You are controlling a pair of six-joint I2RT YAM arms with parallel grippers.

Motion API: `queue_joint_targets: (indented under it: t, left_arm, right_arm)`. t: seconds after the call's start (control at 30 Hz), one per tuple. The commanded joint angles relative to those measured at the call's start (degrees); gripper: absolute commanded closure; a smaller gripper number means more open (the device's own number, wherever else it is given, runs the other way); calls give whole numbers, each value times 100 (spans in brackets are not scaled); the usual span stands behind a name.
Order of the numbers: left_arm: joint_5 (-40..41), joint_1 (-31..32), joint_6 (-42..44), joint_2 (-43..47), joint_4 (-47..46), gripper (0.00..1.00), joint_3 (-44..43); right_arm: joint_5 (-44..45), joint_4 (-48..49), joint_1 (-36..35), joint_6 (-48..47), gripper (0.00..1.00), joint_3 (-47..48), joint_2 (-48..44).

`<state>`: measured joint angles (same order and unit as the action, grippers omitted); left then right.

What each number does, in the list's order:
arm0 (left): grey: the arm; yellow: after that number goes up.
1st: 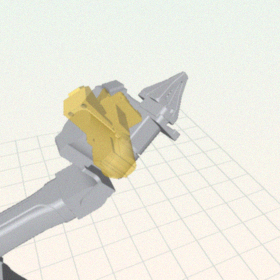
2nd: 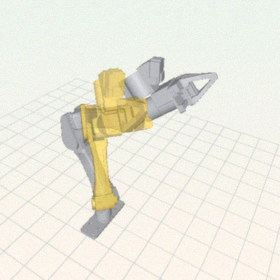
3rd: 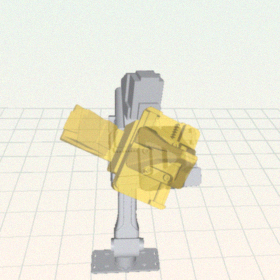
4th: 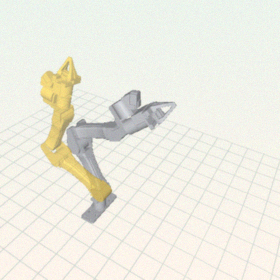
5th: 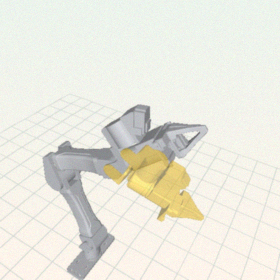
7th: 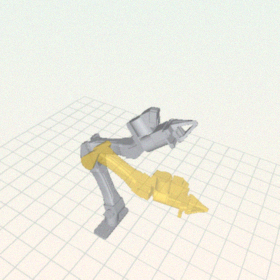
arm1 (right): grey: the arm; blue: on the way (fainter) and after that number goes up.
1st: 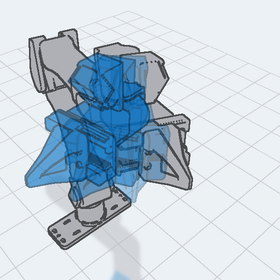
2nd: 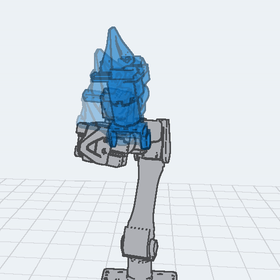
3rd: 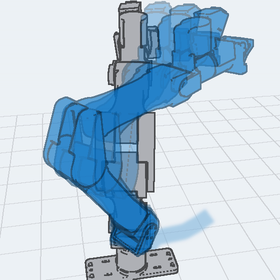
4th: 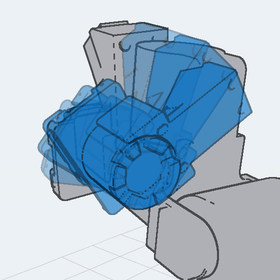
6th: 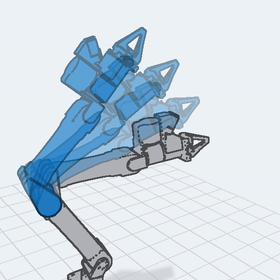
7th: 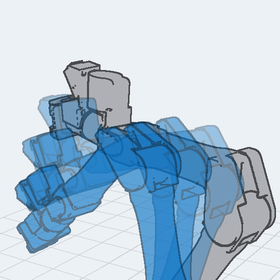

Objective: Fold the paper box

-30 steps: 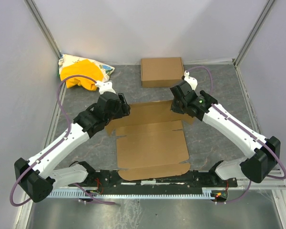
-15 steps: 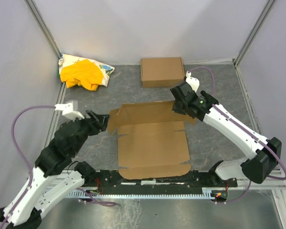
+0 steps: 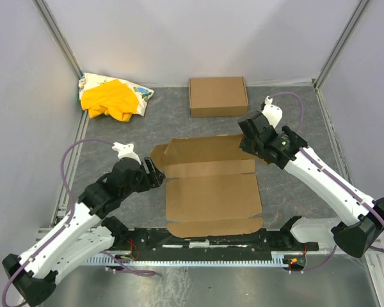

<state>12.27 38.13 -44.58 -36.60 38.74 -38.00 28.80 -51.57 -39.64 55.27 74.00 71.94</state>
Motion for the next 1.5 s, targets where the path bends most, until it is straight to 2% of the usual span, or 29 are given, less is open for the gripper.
queue_joint_targets:
  t: [0.0, 0.2, 0.43, 0.83, 1.0, 1.13, 1.23, 1.37, 1.47]
  left_arm:
    - [87, 19, -262, -434, -418, 23, 80]
    - [1030, 20, -71, -1106, -419, 23, -255]
    - [1720, 20, 413, -1491, -668, 21, -462]
    - [1958, 19, 1669, -1227, -1839, 22, 14]
    - [1758, 13, 2024, -1353, -1896, 42, -47]
    - [1687, 13, 2181, -1529, -1847, 65, -193]
    - [1626, 11, 2383, -1692, -1800, 89, -339]
    - [1882, 11, 2897, -1858, -1739, 94, -526]
    - [2041, 14, 3633, -1768, -1944, 93, -475]
  right_arm:
    - [174, 23, -16, 114, 99, 17, -85]
    - [102, 20, -10, -27, 99, -61, -66]
    - [-21, 10, -11, -210, 99, -108, -25]
    - [-213, 43, -8, -480, 98, -88, 26]
    - [-268, 7, -9, -631, 95, -42, 44]
    - [-307, -33, -8, -887, 90, 31, 40]
    - [-358, -112, -4, -1088, 84, 108, 67]
    - [-533, -154, -1, -1627, 65, 165, 83]
    - [-543, -339, -2, -2109, 57, 215, 53]
